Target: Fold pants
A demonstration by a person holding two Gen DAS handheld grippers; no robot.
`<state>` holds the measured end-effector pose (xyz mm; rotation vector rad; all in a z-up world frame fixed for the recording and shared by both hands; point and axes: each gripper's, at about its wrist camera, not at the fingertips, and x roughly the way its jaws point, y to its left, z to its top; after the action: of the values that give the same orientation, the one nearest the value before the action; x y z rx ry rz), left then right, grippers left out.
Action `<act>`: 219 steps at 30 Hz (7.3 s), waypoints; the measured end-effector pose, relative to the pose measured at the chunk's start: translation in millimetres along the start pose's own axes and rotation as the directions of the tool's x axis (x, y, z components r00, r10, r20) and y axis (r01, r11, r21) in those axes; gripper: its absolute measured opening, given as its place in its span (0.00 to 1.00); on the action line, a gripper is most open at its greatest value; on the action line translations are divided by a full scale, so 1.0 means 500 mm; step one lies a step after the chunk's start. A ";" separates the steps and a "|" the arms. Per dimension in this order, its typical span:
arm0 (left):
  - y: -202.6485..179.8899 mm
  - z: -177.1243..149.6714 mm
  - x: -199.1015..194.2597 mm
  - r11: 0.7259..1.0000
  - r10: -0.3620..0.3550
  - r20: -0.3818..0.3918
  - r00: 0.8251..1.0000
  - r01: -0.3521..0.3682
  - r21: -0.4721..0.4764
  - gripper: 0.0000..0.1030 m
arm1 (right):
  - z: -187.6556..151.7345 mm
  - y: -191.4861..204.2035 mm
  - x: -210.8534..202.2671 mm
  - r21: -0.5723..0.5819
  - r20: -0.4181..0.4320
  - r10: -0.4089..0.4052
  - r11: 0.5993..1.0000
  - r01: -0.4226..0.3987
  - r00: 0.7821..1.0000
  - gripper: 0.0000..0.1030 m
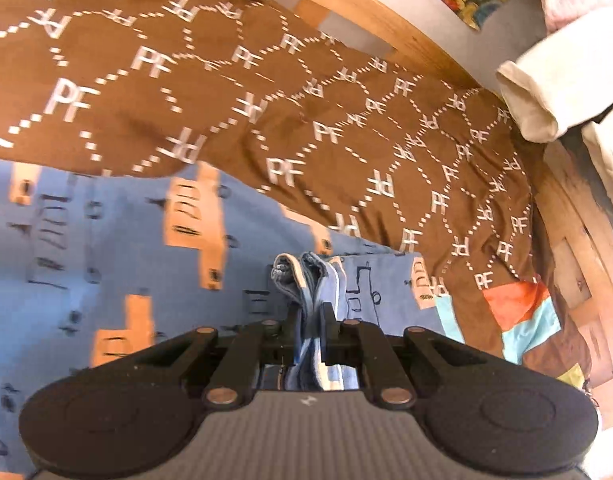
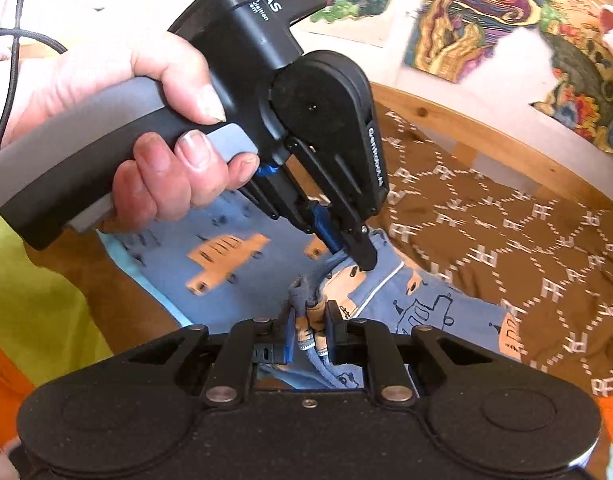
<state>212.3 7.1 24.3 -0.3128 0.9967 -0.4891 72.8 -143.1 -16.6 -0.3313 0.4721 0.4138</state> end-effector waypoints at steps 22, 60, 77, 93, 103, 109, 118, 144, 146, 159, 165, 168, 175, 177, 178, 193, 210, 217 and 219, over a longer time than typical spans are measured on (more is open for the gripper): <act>0.102 -0.017 -0.012 0.992 0.102 -0.012 0.995 -0.103 -0.070 0.33 | 0.006 0.046 0.049 -0.030 -0.068 0.105 0.994 -0.107 0.992 0.54; -0.023 -0.152 0.016 0.859 0.497 0.107 0.861 -0.506 0.083 0.97 | -0.068 -0.213 0.040 -0.194 -0.195 -0.203 0.967 0.166 0.960 0.99; -0.020 -0.069 -0.004 0.856 0.503 0.204 0.840 -0.517 0.019 0.99 | -0.049 -0.291 0.031 -0.014 -0.032 -0.264 0.964 0.264 0.964 0.99; -0.007 -0.055 0.010 0.787 0.617 0.167 0.769 -0.594 -0.170 1.00 | -0.025 -0.303 0.143 -0.019 0.010 -0.290 0.957 0.291 0.957 0.99; 0.006 -0.176 -0.131 0.704 0.708 0.242 0.663 -0.636 -0.316 1.00 | -0.014 -0.176 0.042 -0.086 0.048 -0.038 0.995 0.042 0.998 0.99; 0.054 -0.189 -0.193 0.684 0.729 0.332 0.599 -0.635 -0.359 0.99 | -0.013 -0.093 0.055 -0.178 0.037 0.065 0.982 -0.058 0.997 0.99; 0.106 -0.131 -0.236 0.698 0.708 0.418 0.569 -0.650 -0.298 0.28 | -0.028 -0.084 0.081 -0.135 -0.016 0.090 0.987 -0.091 0.996 0.99; 0.149 -0.114 -0.208 0.683 0.718 0.407 0.564 -0.684 -0.257 0.54 | -0.034 -0.094 0.104 -0.071 -0.043 0.107 0.991 -0.110 0.993 0.99; 0.149 -0.113 -0.209 0.688 0.715 0.405 0.570 -0.676 -0.263 0.54 | -0.034 -0.094 0.105 -0.070 -0.043 0.107 0.991 -0.110 0.993 0.99; 0.104 -0.103 -0.198 0.650 0.749 0.388 0.537 -0.709 -0.274 0.17 | -0.034 -0.094 0.105 -0.072 -0.045 0.108 0.991 -0.111 0.993 0.99; 0.014 -0.107 -0.203 0.680 0.684 0.494 0.537 -0.714 -0.166 0.16 | -0.030 -0.096 0.101 -0.088 -0.036 0.092 0.992 -0.095 0.995 0.99; -0.045 -0.105 -0.203 0.703 0.623 0.555 0.551 -0.706 -0.089 0.16 | -0.023 -0.111 0.092 -0.104 -0.010 0.058 0.993 -0.059 0.998 0.99; -0.180 -0.103 -0.177 0.756 0.454 0.627 0.633 -0.646 0.105 0.16 | -0.005 -0.208 0.058 -0.087 0.076 -0.078 0.993 0.085 0.994 0.99; -0.217 -0.104 -0.155 0.763 0.401 0.630 0.665 -0.623 0.172 0.16 | -0.002 -0.251 0.050 -0.038 0.079 -0.108 0.993 0.111 0.991 0.99; -0.234 -0.104 -0.140 0.767 0.374 0.624 0.686 -0.608 0.208 0.16 | -0.002 -0.271 0.046 -0.013 0.078 -0.119 0.993 0.121 0.990 0.99; -0.325 -0.189 0.113 0.619 0.218 0.396 0.892 -0.440 0.650 0.40 | -0.056 -0.482 0.039 0.371 -0.049 -0.242 0.896 0.243 0.969 0.99; -0.269 -0.211 0.133 0.654 0.282 0.265 0.922 -0.387 0.650 0.32 | -0.061 -0.411 0.098 0.567 0.046 0.231 0.795 -0.215 0.972 0.58; -0.260 -0.200 0.129 0.691 0.269 0.236 0.934 -0.358 0.628 0.13 | -0.067 -0.415 0.129 0.610 0.036 0.271 0.756 -0.236 0.962 0.26; -0.260 -0.196 0.128 0.697 0.273 0.235 0.933 -0.360 0.621 0.08 | -0.065 -0.416 0.129 0.603 0.035 0.269 0.763 -0.235 0.962 0.18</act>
<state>124.6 -140.1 -11.8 0.4644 0.6755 -0.4646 207.7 -316.2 -32.4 0.3540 0.6791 0.4937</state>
